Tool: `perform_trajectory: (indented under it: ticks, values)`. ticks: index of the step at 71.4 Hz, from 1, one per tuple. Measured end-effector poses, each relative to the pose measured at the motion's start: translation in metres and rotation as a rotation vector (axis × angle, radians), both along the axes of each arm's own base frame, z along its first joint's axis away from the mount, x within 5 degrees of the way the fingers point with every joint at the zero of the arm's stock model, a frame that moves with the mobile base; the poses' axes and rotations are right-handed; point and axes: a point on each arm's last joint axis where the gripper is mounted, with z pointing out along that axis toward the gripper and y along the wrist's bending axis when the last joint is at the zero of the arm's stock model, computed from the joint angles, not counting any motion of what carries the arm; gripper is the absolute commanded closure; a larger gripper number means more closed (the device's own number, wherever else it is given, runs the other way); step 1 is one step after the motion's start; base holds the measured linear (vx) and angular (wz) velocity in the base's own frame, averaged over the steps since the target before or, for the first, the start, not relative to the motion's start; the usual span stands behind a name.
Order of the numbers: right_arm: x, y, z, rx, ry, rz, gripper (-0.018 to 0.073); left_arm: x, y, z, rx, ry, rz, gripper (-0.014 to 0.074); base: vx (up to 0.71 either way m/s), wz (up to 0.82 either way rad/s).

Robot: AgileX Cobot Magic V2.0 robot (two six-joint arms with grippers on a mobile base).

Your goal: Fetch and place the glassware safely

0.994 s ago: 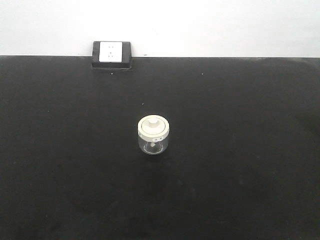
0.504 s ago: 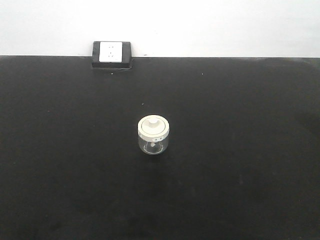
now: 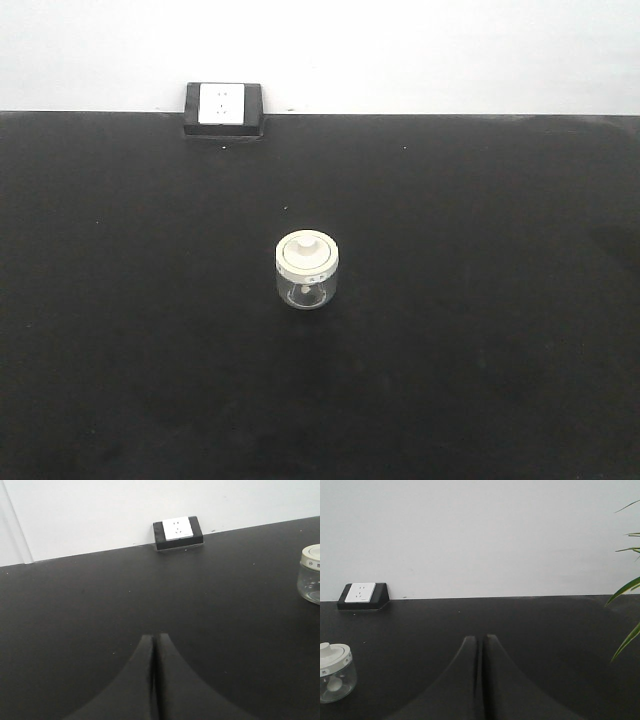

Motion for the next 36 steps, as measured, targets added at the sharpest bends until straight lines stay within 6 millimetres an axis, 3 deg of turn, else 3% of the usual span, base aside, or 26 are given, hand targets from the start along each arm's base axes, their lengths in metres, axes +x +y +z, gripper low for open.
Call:
perform_trajectory:
  ticks: [36]
  values:
    - [0.0000, 0.0008, -0.0006, 0.021, 0.007, 0.009, 0.0560, 0.0000, 0.0000, 0.0000, 0.000, 0.000, 0.000, 0.0603, 0.00, 0.00]
